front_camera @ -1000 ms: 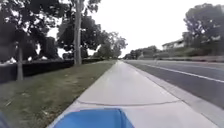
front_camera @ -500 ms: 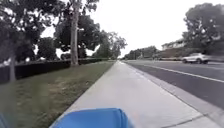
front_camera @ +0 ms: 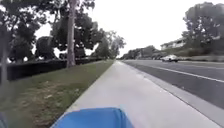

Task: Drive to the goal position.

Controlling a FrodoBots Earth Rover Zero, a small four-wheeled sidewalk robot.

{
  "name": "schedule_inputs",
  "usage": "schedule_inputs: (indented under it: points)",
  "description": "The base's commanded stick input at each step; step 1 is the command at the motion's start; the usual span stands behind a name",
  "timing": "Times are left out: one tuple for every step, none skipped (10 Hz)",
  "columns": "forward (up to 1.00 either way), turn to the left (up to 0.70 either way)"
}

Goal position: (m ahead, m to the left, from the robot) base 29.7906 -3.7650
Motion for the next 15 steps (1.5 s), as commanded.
schedule_inputs:
  points:
    - [1.00,0.00]
    - [1.00,0.00]
    - [1.00,0.00]
    - [1.00,0.00]
    - [1.00,0.00]
    - [1.00,0.00]
    - [1.00,0.00]
    - [1.00,0.00]
    - [1.00,0.09]
    - [1.00,0.26]
    - [1.00,0.27]
    - [1.00,0.27]
    - [1.00,0.03]
    - [1.00,0.00]
    - [1.00,0.00]
